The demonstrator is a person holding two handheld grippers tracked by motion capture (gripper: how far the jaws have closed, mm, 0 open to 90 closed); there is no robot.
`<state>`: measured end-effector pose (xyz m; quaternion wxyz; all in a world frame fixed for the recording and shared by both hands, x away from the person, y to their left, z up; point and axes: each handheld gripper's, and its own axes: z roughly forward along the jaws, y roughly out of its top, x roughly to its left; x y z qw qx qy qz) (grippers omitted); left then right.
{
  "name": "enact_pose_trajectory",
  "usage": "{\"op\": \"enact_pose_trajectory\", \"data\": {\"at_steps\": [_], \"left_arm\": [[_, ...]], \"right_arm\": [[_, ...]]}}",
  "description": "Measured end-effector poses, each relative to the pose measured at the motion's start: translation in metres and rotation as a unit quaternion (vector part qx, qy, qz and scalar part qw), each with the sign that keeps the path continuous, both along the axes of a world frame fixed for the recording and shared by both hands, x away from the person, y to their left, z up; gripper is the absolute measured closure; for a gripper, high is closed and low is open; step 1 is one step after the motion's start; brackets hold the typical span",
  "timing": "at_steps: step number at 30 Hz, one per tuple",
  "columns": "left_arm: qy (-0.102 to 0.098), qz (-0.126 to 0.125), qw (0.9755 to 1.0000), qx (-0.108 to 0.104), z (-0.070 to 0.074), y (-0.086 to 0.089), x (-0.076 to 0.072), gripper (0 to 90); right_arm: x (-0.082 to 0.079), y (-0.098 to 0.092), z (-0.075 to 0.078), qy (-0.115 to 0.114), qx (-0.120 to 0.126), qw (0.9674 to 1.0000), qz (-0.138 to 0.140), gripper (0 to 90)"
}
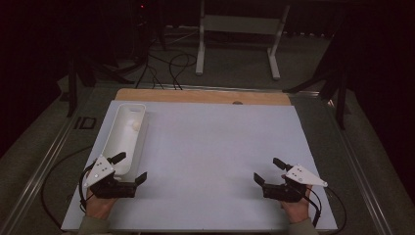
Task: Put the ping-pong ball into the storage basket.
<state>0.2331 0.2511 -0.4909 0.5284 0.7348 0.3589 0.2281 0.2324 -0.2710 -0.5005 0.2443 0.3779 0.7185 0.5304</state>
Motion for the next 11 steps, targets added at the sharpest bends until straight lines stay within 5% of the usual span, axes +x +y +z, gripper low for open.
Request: {"op": "enact_pose_trajectory", "data": {"at_steps": [11], "left_arm": [[-0.005, 0.007, 1.0, -0.001, 0.0011, -0.0009, -0.0004, 0.0]], "right_arm": [[-0.002, -0.0003, -0.0006, 0.0, 0.0, 1.0, -0.004, 8.1]]}}
